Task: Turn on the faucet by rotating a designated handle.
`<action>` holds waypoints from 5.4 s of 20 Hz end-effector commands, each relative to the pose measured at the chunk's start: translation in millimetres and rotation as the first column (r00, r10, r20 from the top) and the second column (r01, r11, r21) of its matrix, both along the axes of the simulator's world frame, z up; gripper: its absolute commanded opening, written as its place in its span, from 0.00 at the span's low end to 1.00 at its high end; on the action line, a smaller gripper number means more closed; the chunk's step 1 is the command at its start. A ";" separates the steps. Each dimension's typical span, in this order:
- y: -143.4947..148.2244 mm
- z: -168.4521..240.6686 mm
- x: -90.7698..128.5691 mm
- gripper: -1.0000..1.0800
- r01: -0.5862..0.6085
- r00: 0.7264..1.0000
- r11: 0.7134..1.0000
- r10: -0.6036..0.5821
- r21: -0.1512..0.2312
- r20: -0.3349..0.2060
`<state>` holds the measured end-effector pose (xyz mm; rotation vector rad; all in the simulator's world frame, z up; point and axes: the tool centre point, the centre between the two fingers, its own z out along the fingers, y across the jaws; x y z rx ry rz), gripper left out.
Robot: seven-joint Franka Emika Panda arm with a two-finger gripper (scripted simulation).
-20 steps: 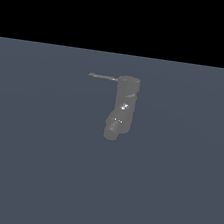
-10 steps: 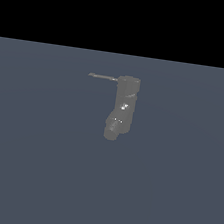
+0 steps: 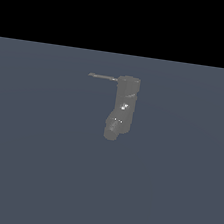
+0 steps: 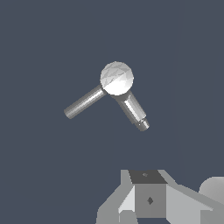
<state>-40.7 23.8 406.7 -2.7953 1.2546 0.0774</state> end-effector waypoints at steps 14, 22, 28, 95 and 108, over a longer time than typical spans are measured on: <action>16.6 -69.3 77.5 0.00 0.386 0.922 0.922 -0.386 -0.024 -0.028; 26.2 -112.5 111.8 0.00 0.561 0.826 0.826 -0.563 -0.049 -0.027; 33.7 -147.5 134.4 0.00 0.676 0.734 0.734 -0.679 -0.068 -0.017; 53.0 -205.0 53.3 0.00 0.824 0.563 0.559 -0.826 -0.089 0.018; 32.3 -205.1 14.5 0.00 0.822 0.566 0.562 -0.824 -0.090 0.016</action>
